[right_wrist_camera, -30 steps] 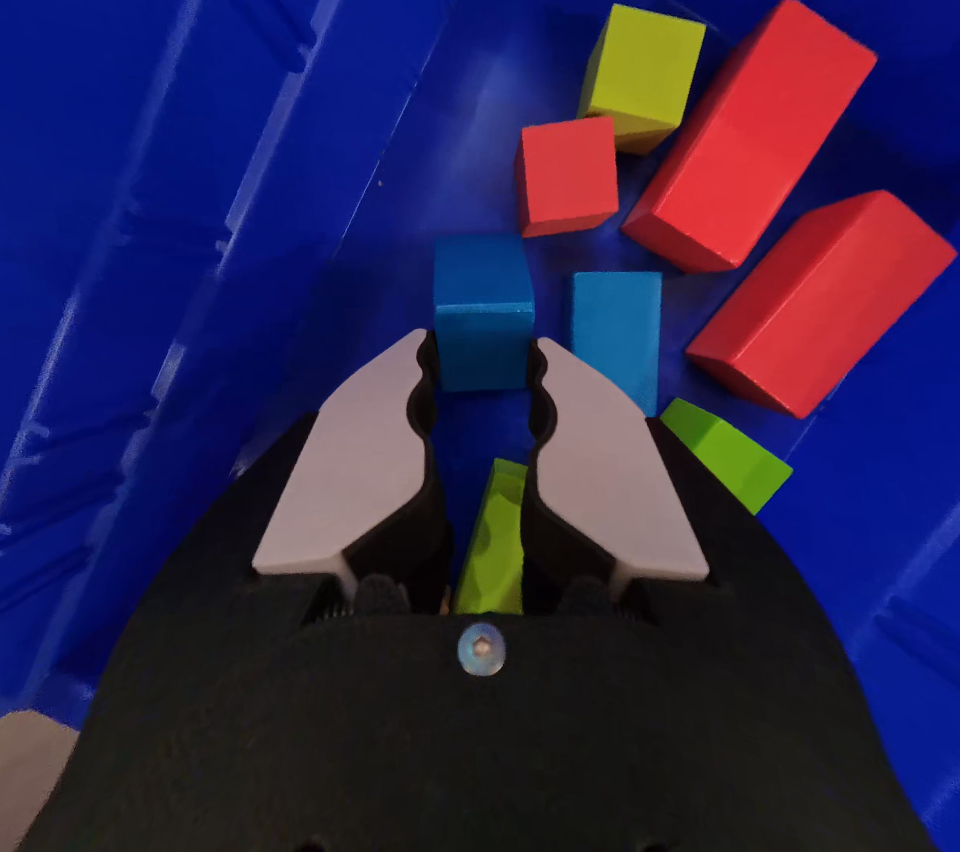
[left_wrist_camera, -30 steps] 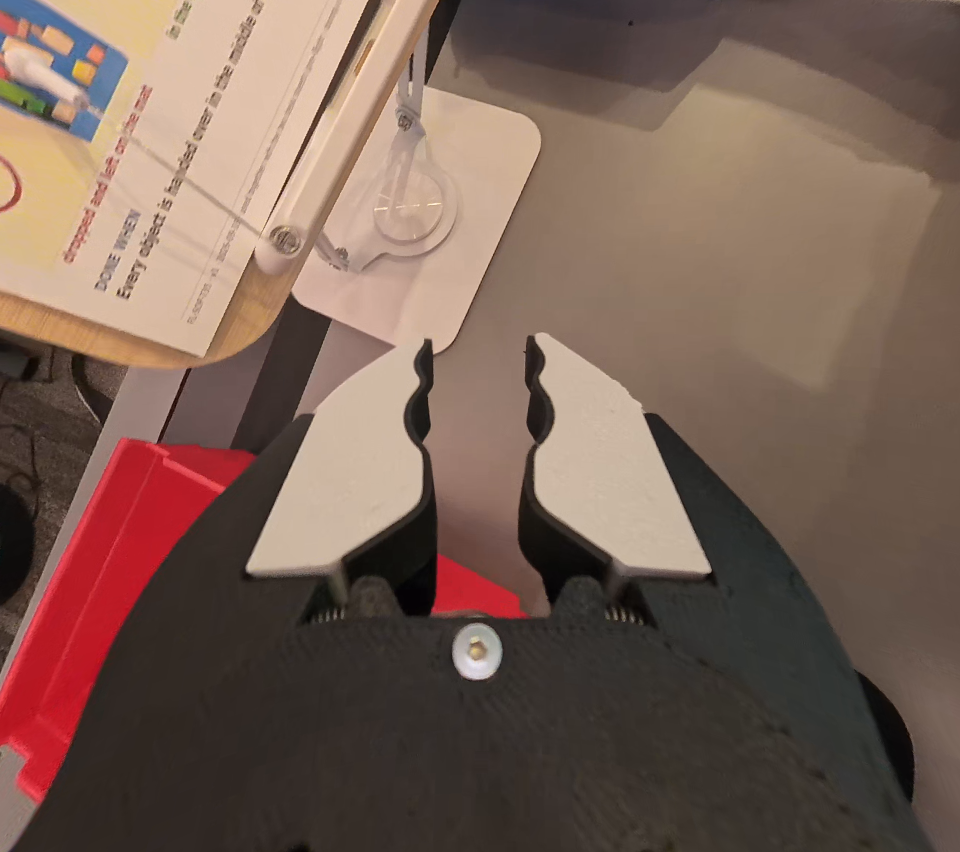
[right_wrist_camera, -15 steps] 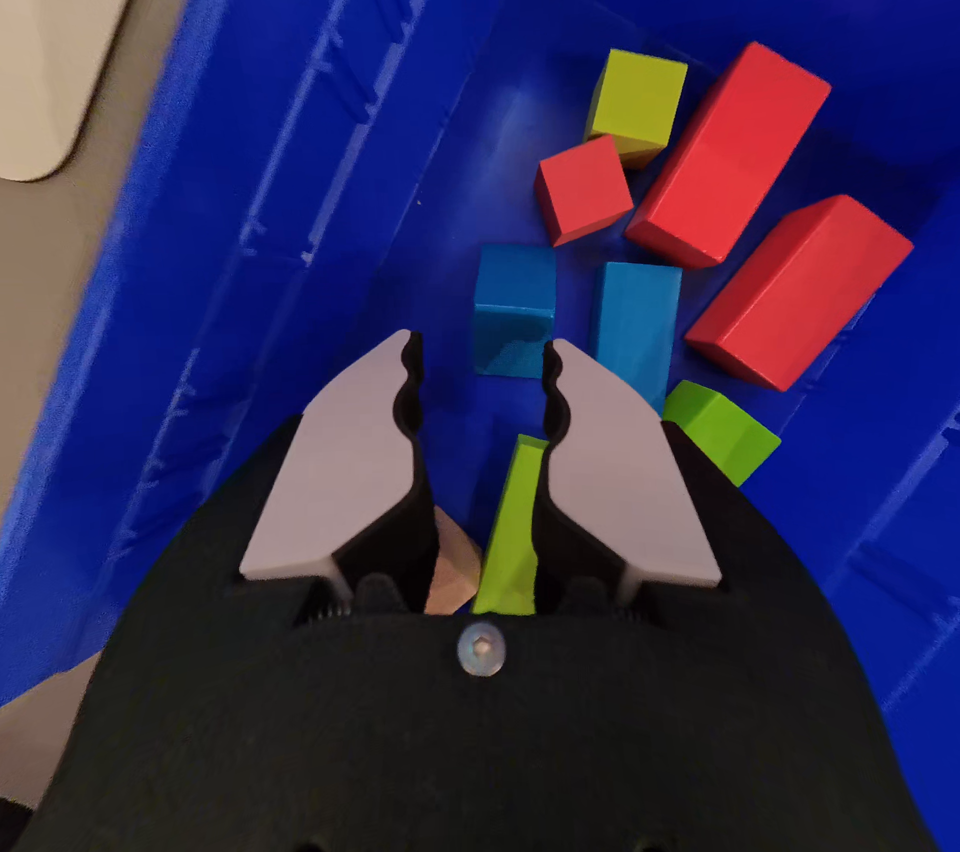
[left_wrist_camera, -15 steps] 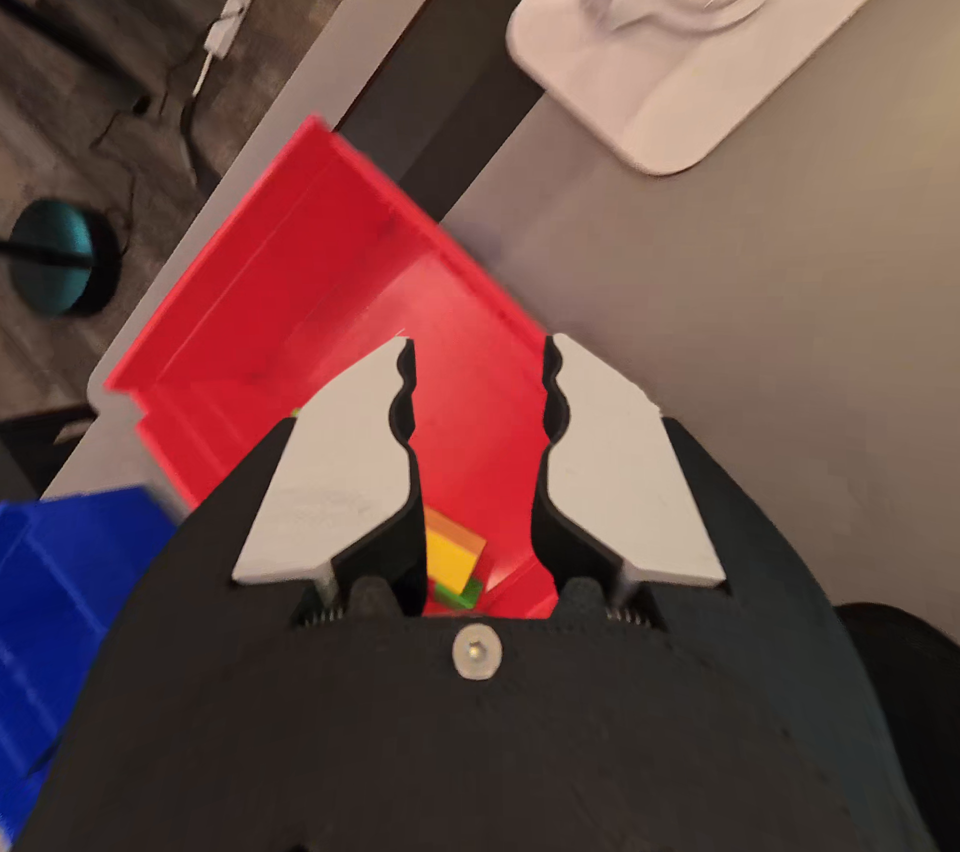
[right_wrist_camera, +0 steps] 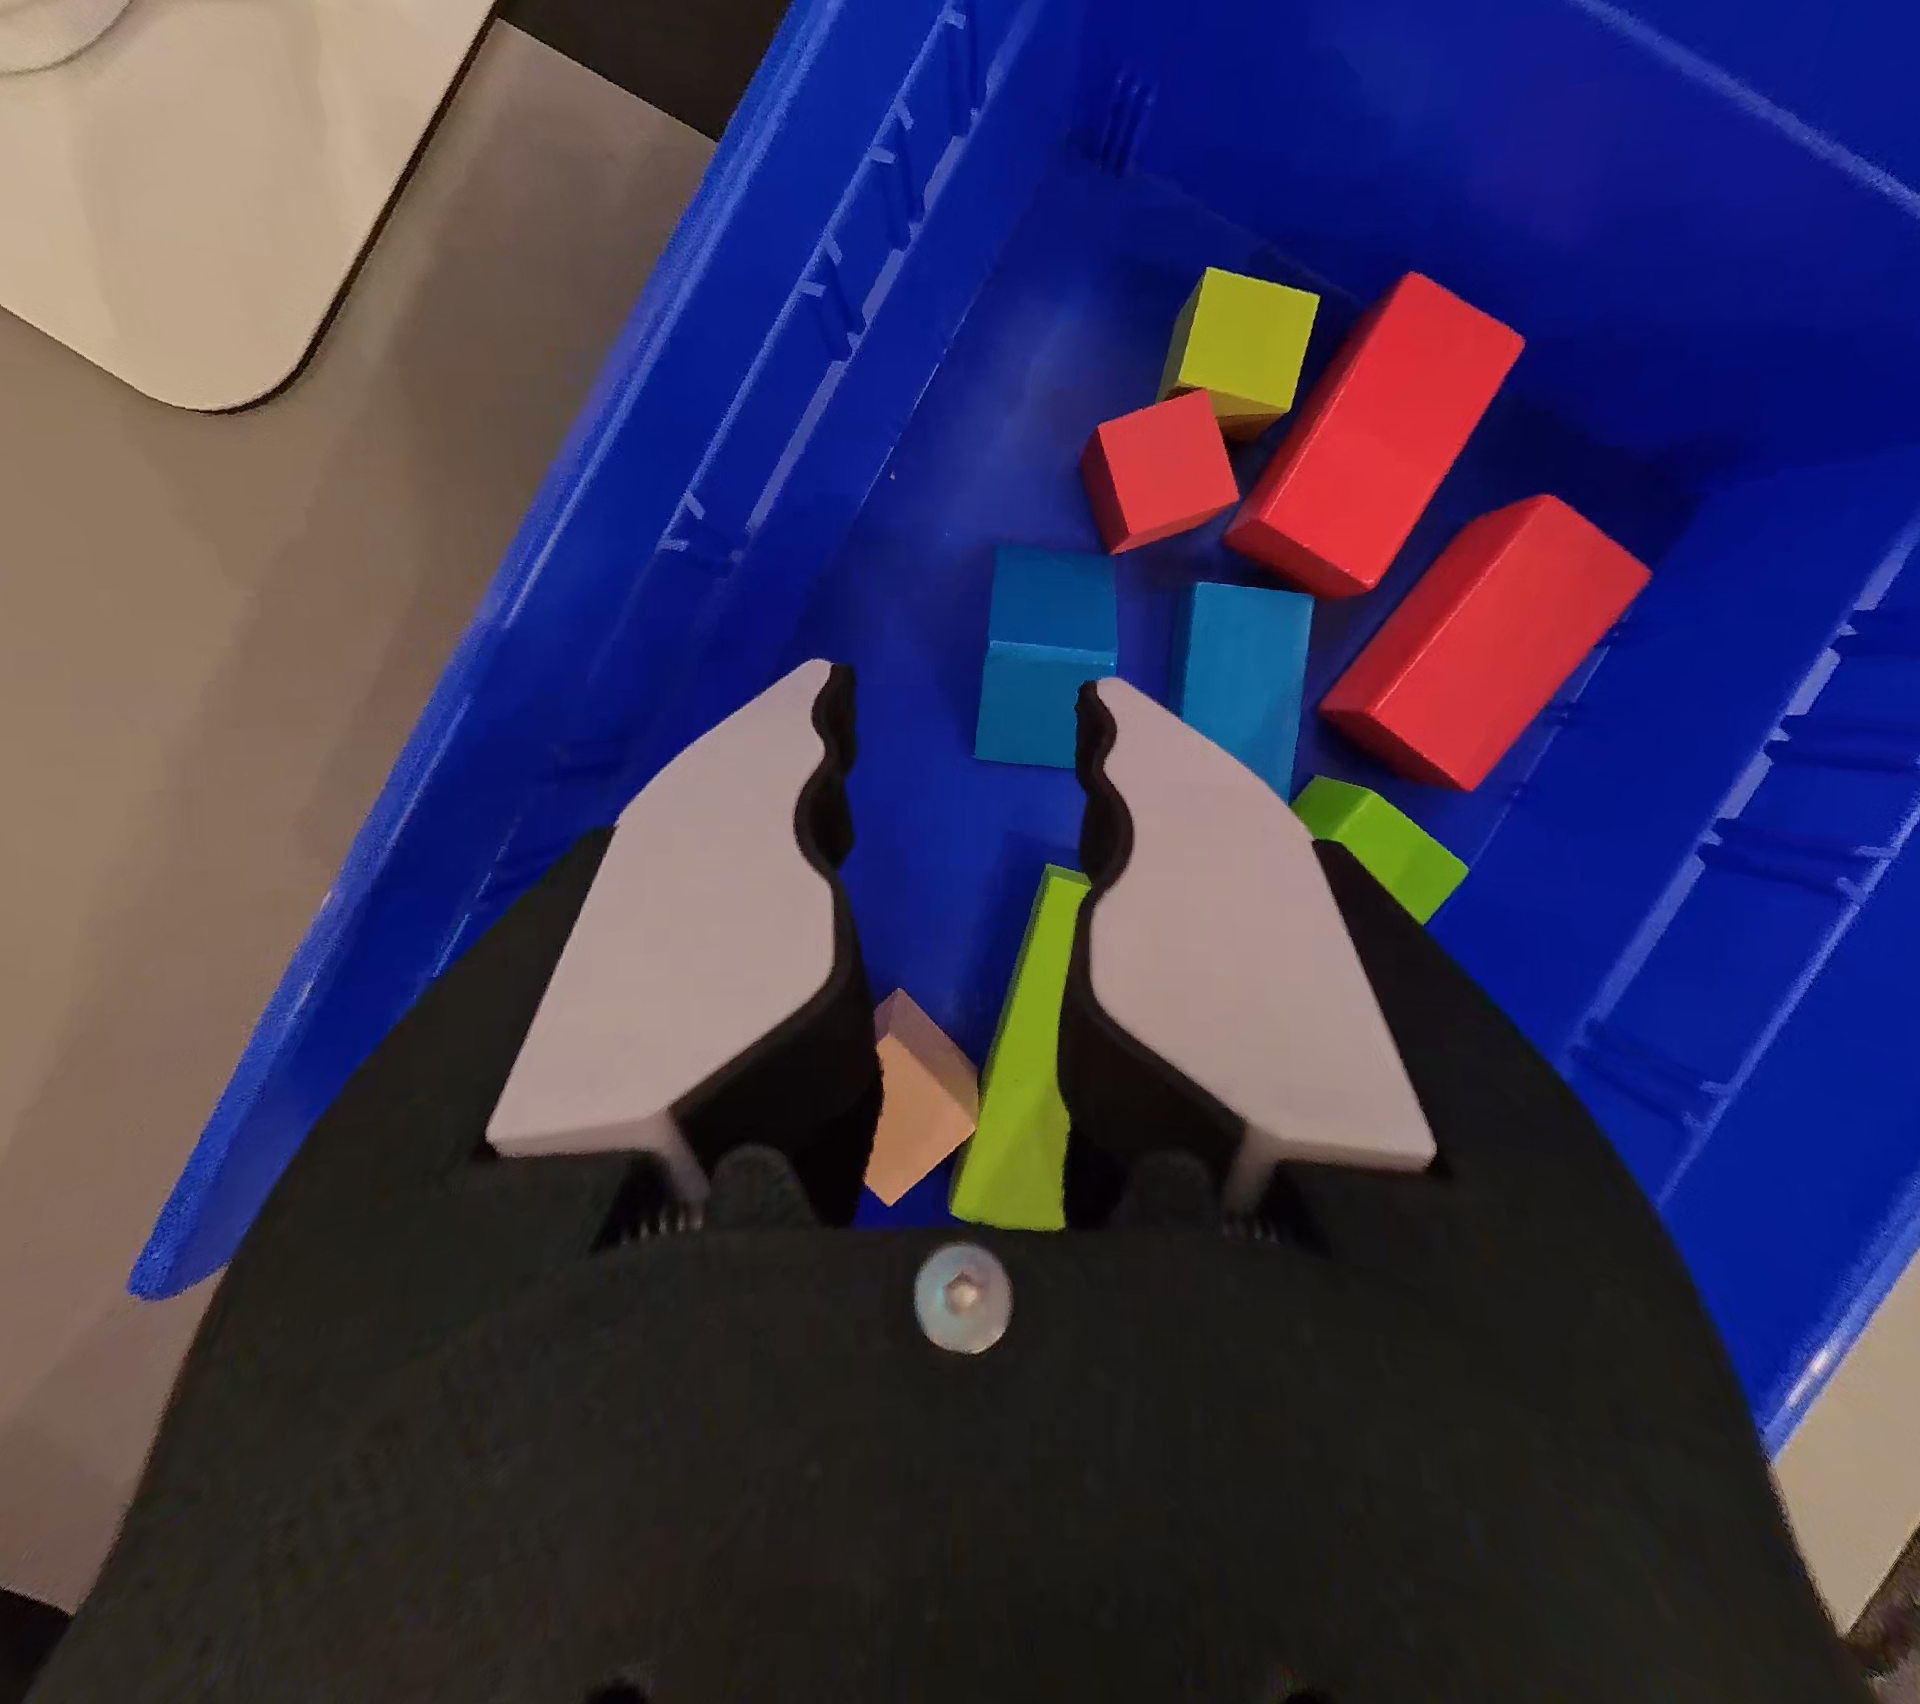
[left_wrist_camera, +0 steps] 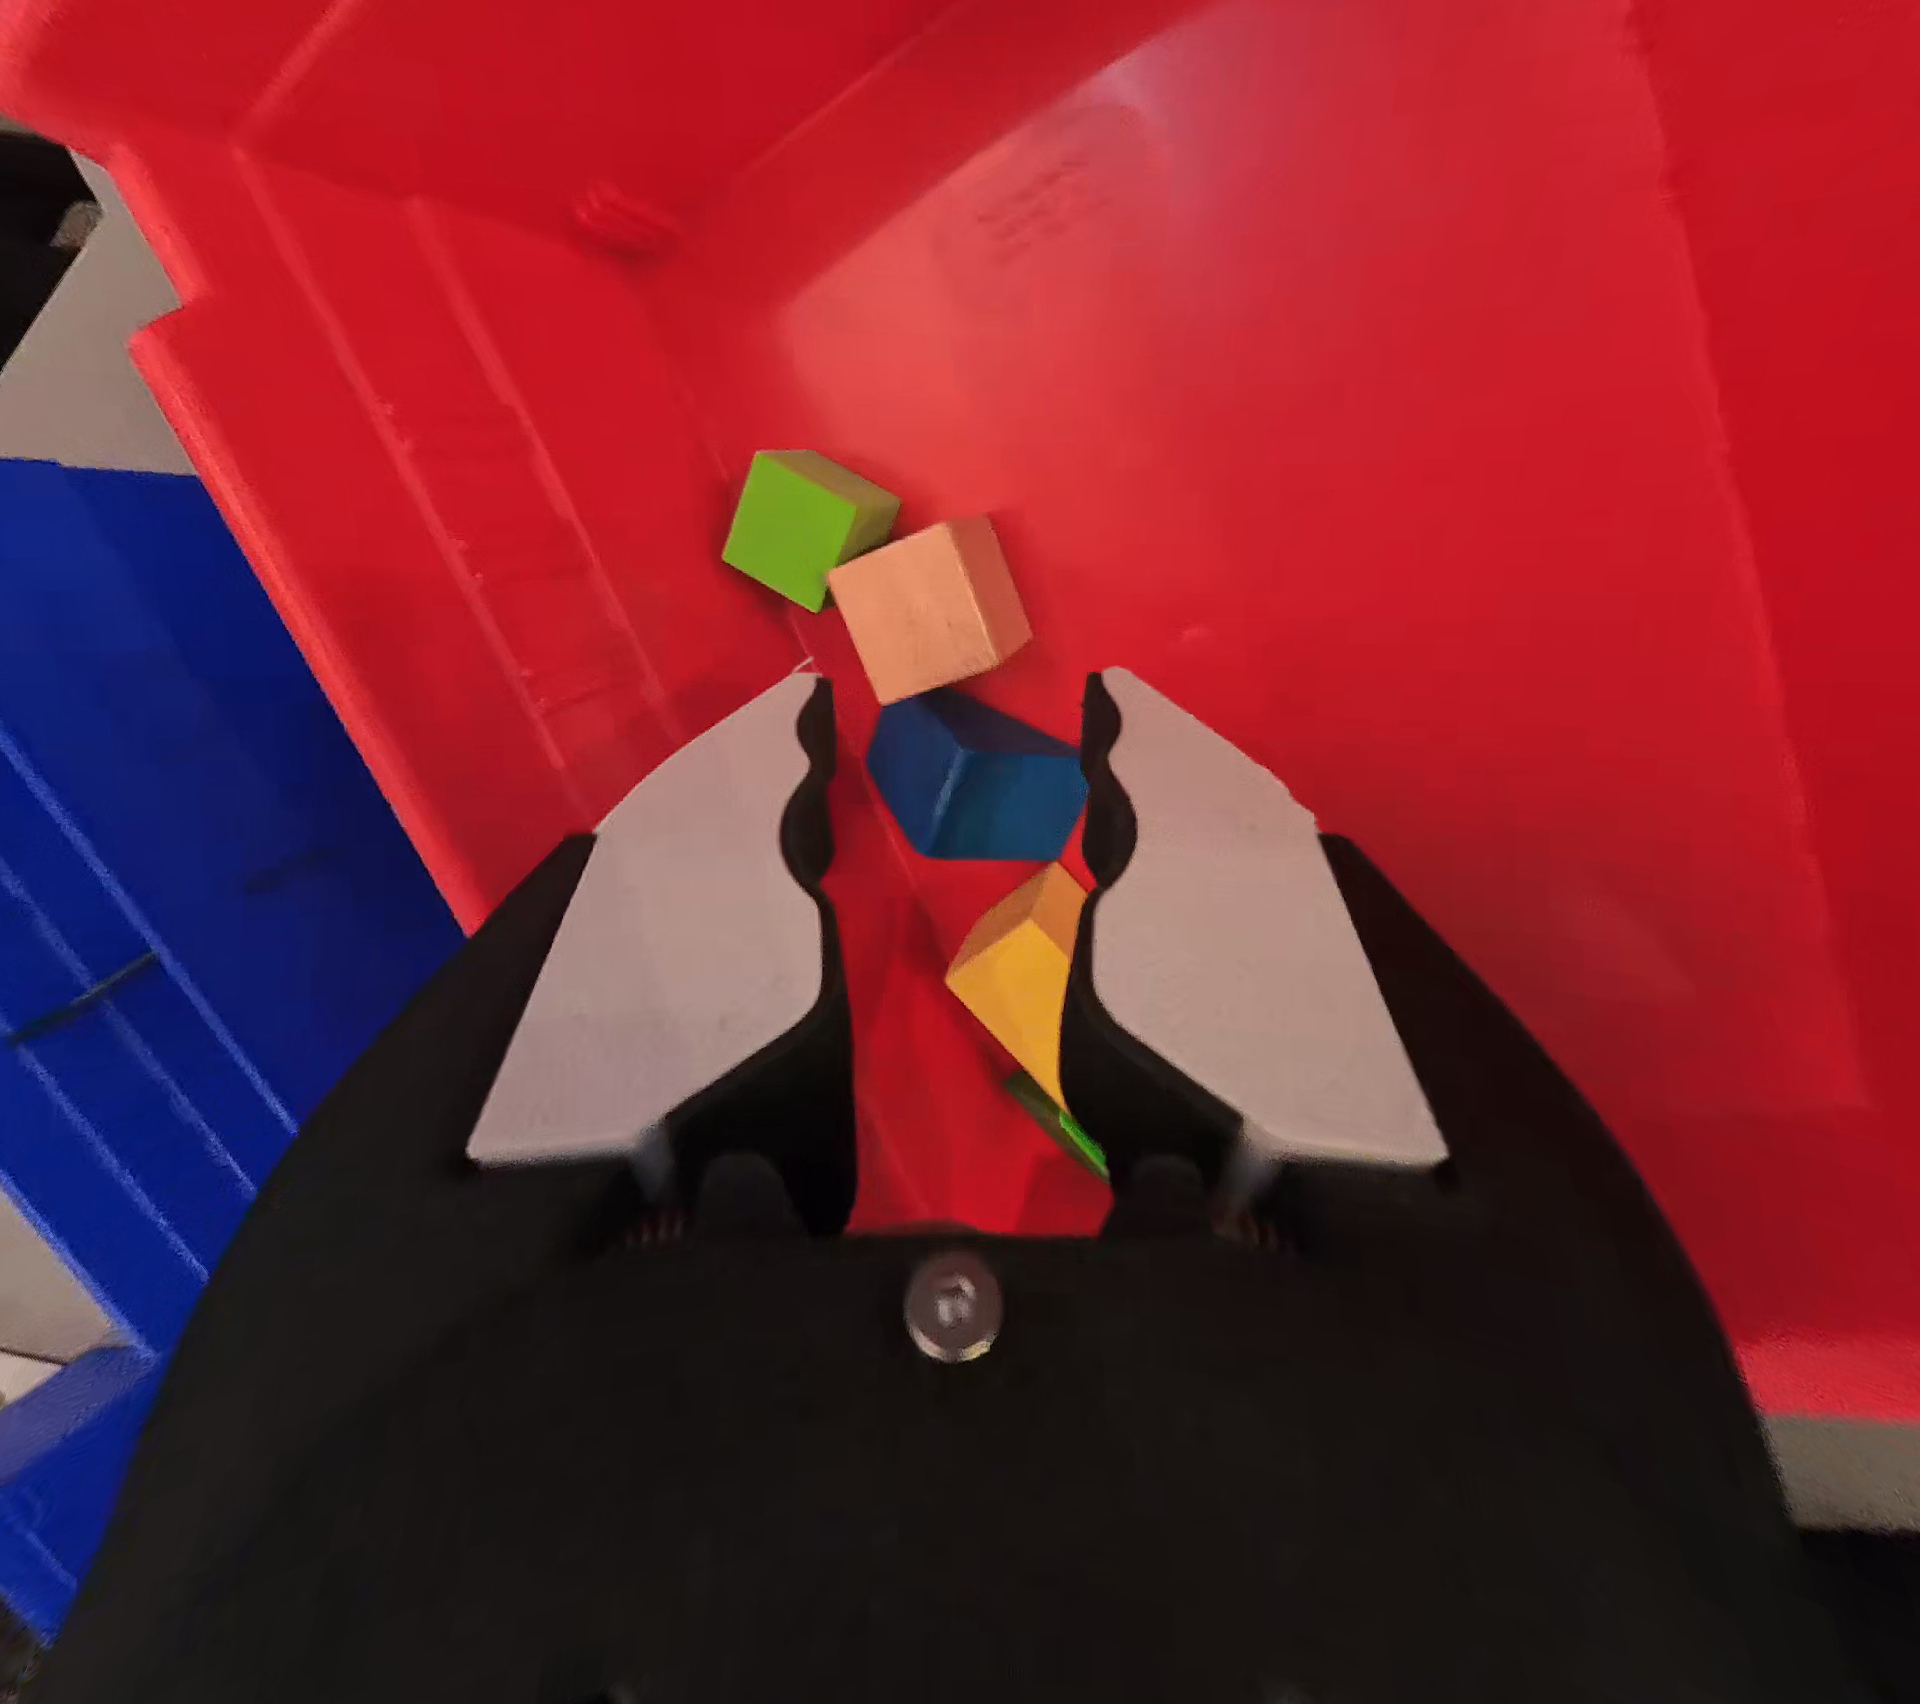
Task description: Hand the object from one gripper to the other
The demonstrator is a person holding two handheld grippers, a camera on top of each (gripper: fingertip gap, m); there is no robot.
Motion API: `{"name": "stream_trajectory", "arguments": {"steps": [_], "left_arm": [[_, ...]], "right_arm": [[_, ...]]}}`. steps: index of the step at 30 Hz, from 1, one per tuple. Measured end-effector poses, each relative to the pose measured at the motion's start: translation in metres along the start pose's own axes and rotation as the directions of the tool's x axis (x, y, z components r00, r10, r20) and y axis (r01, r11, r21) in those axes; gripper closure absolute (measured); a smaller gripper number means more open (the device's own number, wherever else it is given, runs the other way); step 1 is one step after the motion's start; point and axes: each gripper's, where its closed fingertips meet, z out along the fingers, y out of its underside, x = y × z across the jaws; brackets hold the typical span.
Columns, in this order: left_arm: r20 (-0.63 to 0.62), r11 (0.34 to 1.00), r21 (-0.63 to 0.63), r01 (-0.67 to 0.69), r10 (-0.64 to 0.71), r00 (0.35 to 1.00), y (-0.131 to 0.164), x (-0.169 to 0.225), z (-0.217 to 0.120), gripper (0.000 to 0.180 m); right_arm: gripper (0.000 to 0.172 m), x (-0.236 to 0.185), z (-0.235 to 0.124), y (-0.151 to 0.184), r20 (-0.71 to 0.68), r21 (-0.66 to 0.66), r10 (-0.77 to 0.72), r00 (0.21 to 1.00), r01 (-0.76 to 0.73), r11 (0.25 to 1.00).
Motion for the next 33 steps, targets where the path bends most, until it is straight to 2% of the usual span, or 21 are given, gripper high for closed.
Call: {"name": "stream_trajectory", "arguments": {"steps": [2,6,13,17,25,33], "left_arm": [[-0.033,0.999,-0.020,0.044,-0.045,0.998,0.000,0.000,0.010,0.132],[-0.018,0.996,-0.075,0.056,-0.057,0.998,0.002,-0.004,0.027,0.127],[-0.004,0.993,-0.099,0.056,-0.056,0.998,0.006,-0.006,0.042,0.139],[-0.031,0.997,-0.022,0.068,-0.068,0.997,-0.002,-0.004,0.038,0.145],[-0.057,0.995,0.099,0.004,0.002,0.998,-0.011,0.013,0.021,0.145],[-0.135,0.948,0.319,0.016,0.029,0.990,-0.028,0.037,-0.027,0.145]], "right_arm": [[0.132,-0.001,-0.002,-0.002,-0.004,0.008,-0.005,1.000,0.005,1.000],[0.132,-0.003,-0.006,-0.007,-0.010,0.023,-0.022,1.000,0.022,0.999],[0.133,-0.006,-0.015,-0.014,-0.025,0.047,-0.041,0.999,0.042,0.998],[0.133,-0.009,-0.026,-0.020,-0.038,0.079,-0.055,0.998,0.057,0.995],[0.135,-0.023,-0.066,-0.042,-0.092,0.186,-0.103,0.990,0.119,0.975],[0.133,-0.052,-0.099,-0.063,-0.053,0.319,-0.176,0.983,0.183,0.930]]}}
